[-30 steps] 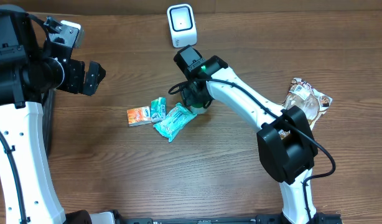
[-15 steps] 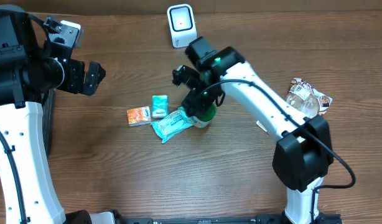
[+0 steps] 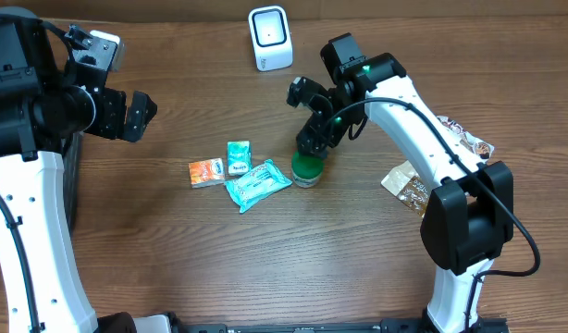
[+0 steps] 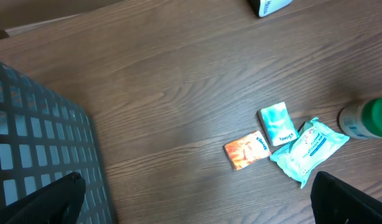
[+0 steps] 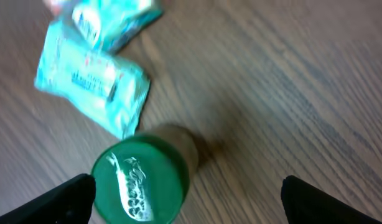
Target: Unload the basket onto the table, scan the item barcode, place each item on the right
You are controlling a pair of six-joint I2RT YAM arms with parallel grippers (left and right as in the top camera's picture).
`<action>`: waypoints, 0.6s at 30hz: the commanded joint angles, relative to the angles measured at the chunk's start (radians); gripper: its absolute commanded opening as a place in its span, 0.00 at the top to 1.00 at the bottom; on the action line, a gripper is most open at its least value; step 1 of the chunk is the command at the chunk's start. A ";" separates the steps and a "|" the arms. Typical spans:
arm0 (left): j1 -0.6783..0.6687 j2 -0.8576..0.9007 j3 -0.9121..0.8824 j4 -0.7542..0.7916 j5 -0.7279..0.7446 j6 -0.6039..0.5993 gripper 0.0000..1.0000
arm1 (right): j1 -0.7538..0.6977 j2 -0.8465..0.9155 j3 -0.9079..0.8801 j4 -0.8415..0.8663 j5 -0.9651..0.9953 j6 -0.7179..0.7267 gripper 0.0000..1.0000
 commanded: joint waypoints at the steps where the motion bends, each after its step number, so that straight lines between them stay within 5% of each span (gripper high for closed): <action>1: 0.003 -0.004 0.020 0.000 0.003 0.023 0.00 | 0.006 -0.029 -0.006 0.029 -0.016 0.266 0.04; 4: 0.003 -0.004 0.020 0.000 0.003 0.023 0.00 | 0.008 -0.029 -0.006 0.034 -0.017 0.371 0.10; 18: 0.003 -0.004 0.020 0.000 0.003 0.023 0.00 | 0.038 -0.029 -0.006 -0.053 0.039 0.564 0.09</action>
